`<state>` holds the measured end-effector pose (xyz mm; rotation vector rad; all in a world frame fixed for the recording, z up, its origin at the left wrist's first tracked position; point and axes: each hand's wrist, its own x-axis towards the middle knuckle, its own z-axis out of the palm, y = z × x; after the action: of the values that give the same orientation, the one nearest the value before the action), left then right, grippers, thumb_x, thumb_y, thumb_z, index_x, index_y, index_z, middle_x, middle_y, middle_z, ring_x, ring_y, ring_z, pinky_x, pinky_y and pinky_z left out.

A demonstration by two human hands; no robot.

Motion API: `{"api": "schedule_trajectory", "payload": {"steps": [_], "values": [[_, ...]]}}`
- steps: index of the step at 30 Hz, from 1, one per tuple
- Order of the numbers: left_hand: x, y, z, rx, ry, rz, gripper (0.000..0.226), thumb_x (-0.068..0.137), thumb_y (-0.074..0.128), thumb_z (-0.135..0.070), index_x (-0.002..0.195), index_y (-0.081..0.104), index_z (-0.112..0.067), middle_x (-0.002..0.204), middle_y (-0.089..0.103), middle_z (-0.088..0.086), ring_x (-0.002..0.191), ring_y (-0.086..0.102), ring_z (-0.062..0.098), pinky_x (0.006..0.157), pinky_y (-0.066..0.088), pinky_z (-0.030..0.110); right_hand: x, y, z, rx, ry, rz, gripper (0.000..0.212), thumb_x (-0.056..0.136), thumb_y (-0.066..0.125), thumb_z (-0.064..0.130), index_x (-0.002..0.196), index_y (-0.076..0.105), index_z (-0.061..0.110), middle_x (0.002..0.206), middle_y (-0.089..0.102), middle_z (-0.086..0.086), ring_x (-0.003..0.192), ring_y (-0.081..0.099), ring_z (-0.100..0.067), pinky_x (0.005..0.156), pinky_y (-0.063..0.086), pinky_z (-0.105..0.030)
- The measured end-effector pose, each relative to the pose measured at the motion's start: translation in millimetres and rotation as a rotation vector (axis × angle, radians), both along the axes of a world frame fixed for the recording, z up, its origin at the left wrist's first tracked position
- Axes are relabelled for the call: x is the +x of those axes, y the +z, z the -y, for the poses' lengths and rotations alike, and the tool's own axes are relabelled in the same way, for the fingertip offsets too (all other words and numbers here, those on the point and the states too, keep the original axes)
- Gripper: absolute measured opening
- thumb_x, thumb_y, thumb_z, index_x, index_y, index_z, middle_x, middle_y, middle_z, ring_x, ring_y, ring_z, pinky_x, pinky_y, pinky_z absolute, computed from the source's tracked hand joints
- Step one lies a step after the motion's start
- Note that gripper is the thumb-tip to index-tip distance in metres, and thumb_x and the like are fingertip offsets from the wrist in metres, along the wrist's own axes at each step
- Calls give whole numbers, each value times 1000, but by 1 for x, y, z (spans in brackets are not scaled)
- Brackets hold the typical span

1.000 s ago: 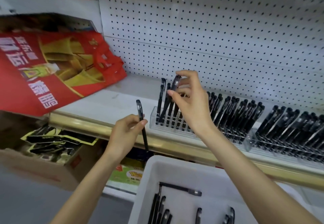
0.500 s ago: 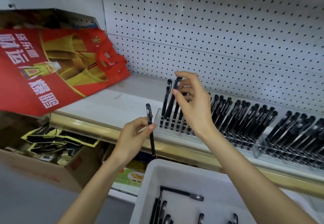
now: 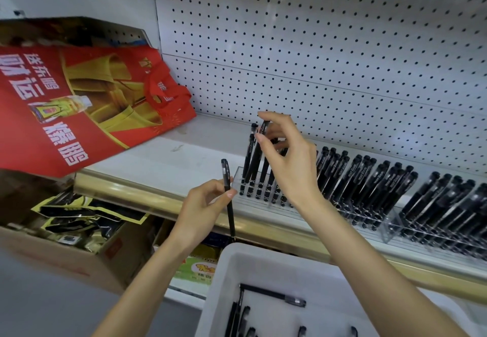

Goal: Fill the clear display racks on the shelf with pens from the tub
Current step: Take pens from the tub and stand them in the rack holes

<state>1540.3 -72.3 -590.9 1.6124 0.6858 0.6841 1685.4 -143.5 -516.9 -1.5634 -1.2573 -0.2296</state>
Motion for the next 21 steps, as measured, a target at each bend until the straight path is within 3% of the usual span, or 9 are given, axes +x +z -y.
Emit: {"api": "schedule_trajectory", "payload": {"steps": [4,9,14,21], "values": [[0,2,1,-2,-3,3,19,91,62,-20,74,60,-10,99,66,-17,88,56,-22,69,37,-4,-1,5,4,11,68,-64,32,89,65,15,118,59,26,90,60,18,86,61,2,76,47,-10],[-1,1,2,-27,-18,31,24,90,62,-20,84,61,3,99,67,-20,94,56,-20,80,40,11,-2,3,3,3,62,-110,29,88,67,17,114,57,24,90,64,12,85,63,-1,77,50,-15],[-1,4,2,-49,-11,26,22,90,62,-21,83,63,0,98,67,-23,98,56,-18,89,41,19,-1,-7,1,-68,61,-96,28,87,69,16,113,59,17,89,62,13,86,61,2,74,48,-9],[-2,6,4,-79,0,49,24,90,62,-19,81,60,3,109,69,-9,106,58,-10,102,44,35,-6,-17,-2,-116,26,-20,29,84,70,10,112,64,16,94,63,5,84,60,-4,75,54,-20]]}}
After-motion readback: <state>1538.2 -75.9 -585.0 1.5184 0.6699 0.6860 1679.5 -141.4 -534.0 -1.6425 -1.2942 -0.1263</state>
